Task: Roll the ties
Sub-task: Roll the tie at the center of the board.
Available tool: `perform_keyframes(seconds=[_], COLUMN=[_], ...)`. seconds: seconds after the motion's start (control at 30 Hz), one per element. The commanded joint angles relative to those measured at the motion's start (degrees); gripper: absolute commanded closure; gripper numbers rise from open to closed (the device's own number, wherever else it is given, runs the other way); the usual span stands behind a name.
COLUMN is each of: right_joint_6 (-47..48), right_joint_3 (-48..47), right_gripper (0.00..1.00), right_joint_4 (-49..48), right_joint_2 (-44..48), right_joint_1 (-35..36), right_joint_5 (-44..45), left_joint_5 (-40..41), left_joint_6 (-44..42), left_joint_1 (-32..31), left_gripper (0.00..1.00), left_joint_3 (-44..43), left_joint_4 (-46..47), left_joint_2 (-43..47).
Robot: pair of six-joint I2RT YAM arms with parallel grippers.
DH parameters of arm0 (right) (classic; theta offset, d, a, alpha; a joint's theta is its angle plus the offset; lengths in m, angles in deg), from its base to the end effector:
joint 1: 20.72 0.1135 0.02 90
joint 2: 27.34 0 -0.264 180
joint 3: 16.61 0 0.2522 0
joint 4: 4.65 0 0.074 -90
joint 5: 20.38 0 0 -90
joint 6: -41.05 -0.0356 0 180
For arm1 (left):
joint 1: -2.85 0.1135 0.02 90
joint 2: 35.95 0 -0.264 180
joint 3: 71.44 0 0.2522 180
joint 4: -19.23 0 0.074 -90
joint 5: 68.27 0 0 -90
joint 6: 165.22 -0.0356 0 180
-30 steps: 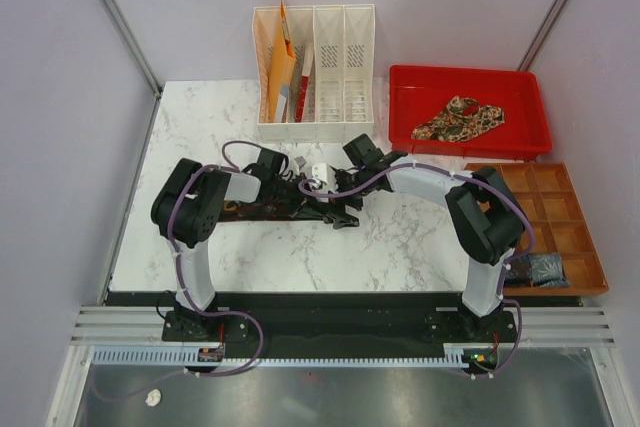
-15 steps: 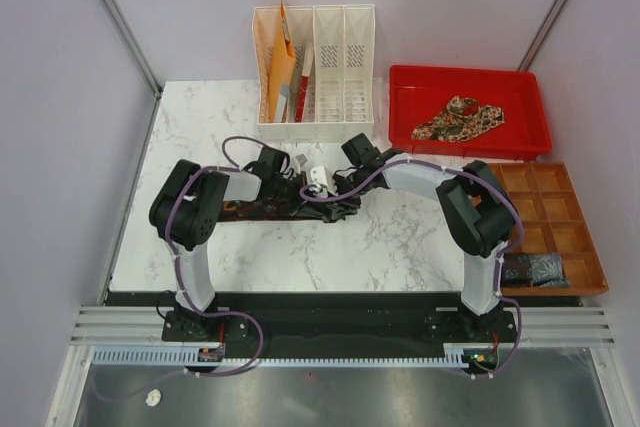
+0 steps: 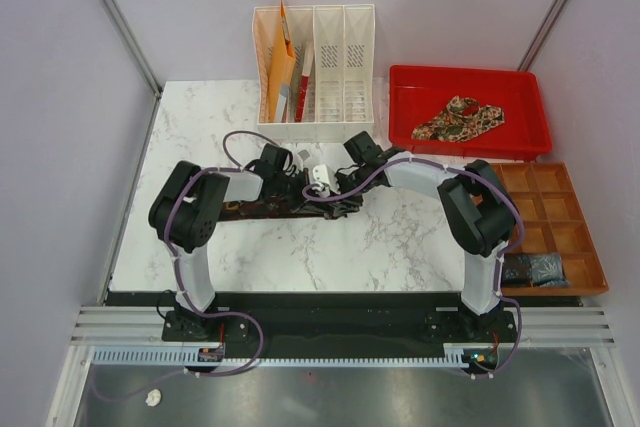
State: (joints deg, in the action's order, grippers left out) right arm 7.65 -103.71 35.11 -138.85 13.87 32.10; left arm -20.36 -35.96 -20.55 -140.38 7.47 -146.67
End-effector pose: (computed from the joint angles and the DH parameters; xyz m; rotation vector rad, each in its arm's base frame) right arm 0.3096 0.2398 0.1629 -1.9148 1.6039 0.7212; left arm 0.3220 -0.1653 0.1116 -0.0332 2.6851 -1.3318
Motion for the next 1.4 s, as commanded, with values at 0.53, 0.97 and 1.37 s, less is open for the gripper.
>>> perform_keyframes(seconds=[0.53,0.97,1.37], right_joint_6=[-7.3,-10.0,-7.7], right_joint_3=[-5.7,-7.7,-12.3], right_gripper=[0.80,1.00,1.00], right_joint_4=[4.6,6.8,14.1], right_joint_2=[-1.7,-6.3,-9.1], right_joint_1=[0.4,3.8,4.0], right_joint_5=[-0.8,11.5,10.5], left_joint_5=[8.9,2.5,0.1], left_joint_6=[-3.7,6.5,9.7], left_joint_1=[0.9,6.5,4.7], left_gripper=[0.94,0.57,0.47], left_joint_3=[-6.1,5.0,7.4], left_joint_4=[0.8,8.7,15.1], left_joint_2=[-7.0,4.6,8.5])
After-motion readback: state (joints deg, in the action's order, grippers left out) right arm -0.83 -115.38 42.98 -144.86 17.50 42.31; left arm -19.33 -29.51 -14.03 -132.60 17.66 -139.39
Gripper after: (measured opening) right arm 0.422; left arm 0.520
